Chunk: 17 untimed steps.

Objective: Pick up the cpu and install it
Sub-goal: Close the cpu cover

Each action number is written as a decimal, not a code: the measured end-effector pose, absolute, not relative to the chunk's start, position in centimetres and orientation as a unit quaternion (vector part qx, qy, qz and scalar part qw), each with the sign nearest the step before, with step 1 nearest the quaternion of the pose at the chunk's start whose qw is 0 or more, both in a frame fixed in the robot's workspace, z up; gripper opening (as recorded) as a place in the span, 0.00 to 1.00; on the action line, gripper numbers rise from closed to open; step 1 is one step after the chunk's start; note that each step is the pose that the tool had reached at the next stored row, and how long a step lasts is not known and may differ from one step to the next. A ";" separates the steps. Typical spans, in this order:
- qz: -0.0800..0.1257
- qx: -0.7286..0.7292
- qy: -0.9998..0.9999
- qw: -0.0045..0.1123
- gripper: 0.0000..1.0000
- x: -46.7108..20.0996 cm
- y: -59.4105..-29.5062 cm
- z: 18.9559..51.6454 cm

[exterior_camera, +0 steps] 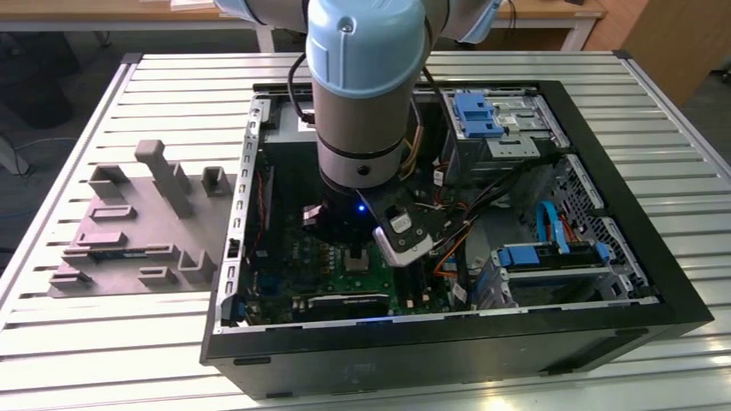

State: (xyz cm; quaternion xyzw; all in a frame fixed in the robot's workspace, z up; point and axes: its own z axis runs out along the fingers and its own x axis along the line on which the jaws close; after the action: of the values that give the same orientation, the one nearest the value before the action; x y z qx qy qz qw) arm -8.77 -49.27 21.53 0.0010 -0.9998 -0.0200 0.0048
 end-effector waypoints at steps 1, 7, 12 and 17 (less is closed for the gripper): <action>-0.020 0.001 -1.000 0.005 0.11 -8.8 -49.3 21.5; -0.020 0.001 -1.000 0.005 0.11 -8.8 -49.3 22.1; -0.020 0.001 -1.000 0.005 0.11 -8.8 -49.3 23.5; -0.020 0.001 -1.000 0.005 0.11 -8.8 -49.2 24.7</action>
State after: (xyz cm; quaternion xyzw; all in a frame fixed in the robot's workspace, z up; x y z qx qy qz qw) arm -8.77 -49.25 24.69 0.0010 -0.9998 -0.0199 0.0048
